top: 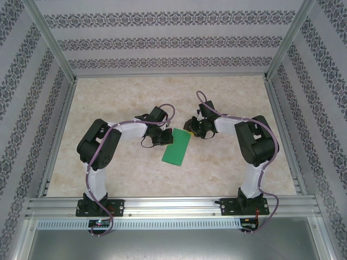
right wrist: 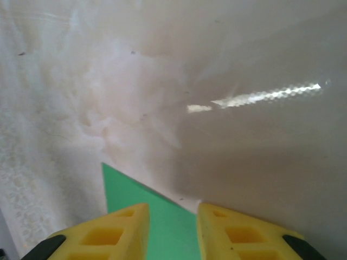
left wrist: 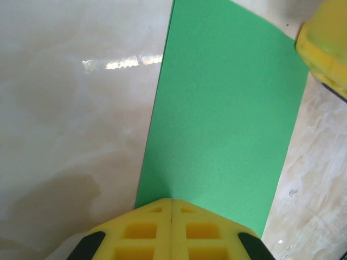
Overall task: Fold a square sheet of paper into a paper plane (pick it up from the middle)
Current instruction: Fold the square sheet of paper in half at the center of the table.
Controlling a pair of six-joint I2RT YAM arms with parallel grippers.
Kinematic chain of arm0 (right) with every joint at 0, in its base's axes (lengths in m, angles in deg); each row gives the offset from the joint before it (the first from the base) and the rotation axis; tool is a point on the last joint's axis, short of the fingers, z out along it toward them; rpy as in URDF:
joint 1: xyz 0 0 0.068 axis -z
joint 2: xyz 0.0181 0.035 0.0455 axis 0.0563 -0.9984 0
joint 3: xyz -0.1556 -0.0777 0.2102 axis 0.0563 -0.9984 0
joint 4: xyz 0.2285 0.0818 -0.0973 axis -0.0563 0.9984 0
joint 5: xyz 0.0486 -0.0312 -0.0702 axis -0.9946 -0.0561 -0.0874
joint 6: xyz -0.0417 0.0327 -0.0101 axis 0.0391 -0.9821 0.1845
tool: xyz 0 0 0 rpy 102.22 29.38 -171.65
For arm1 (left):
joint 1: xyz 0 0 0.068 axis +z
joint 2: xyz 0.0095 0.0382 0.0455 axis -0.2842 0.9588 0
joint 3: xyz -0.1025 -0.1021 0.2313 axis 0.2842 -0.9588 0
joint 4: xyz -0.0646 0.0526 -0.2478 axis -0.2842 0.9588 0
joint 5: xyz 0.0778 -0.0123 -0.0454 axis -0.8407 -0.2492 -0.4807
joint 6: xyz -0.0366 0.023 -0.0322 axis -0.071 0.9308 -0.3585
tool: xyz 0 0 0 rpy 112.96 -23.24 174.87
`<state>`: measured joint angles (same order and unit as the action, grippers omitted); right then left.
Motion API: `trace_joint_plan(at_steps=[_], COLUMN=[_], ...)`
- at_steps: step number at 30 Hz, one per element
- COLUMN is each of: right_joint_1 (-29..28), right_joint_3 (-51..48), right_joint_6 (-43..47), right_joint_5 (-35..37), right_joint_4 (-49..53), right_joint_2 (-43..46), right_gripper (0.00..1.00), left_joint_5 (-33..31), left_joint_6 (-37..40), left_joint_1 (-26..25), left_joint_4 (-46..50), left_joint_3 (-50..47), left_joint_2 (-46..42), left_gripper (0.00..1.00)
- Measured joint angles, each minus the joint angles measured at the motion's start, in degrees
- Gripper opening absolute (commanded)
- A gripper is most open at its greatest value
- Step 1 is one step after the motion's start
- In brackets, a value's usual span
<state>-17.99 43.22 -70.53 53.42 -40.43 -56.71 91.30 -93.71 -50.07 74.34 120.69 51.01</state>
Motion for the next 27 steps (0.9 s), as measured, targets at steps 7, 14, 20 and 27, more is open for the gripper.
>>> trace_joint_plan(at_steps=[7, 14, 20, 27], right_joint_1=[-0.7, -4.4, -6.5, -6.1], right_joint_3=[-0.3, -3.1, -6.8, -7.3], right_joint_6=[0.0, -1.6, -3.6, -3.9], right_joint_5=[0.8, 1.0, 1.2, 1.6], right_joint_4=[0.9, -1.7, -4.3, -4.9], right_joint_2=[2.8, 9.2, 5.0, 5.2], right_gripper=[0.31, 0.31, 0.3, 0.3], left_joint_5=[-0.1, -0.2, -0.2, -0.2], left_joint_6=[0.0, 0.0, -0.1, -0.1], left_joint_1=[0.0, -0.1, -0.1, -0.1], left_joint_4=[0.0, 0.0, 0.0, 0.0], left_joint_3=[0.0, 0.0, 0.0, -0.1], left_joint_2=[-0.1, -0.1, -0.1, -0.1], left_gripper=[0.06, 0.06, 0.06, 0.06])
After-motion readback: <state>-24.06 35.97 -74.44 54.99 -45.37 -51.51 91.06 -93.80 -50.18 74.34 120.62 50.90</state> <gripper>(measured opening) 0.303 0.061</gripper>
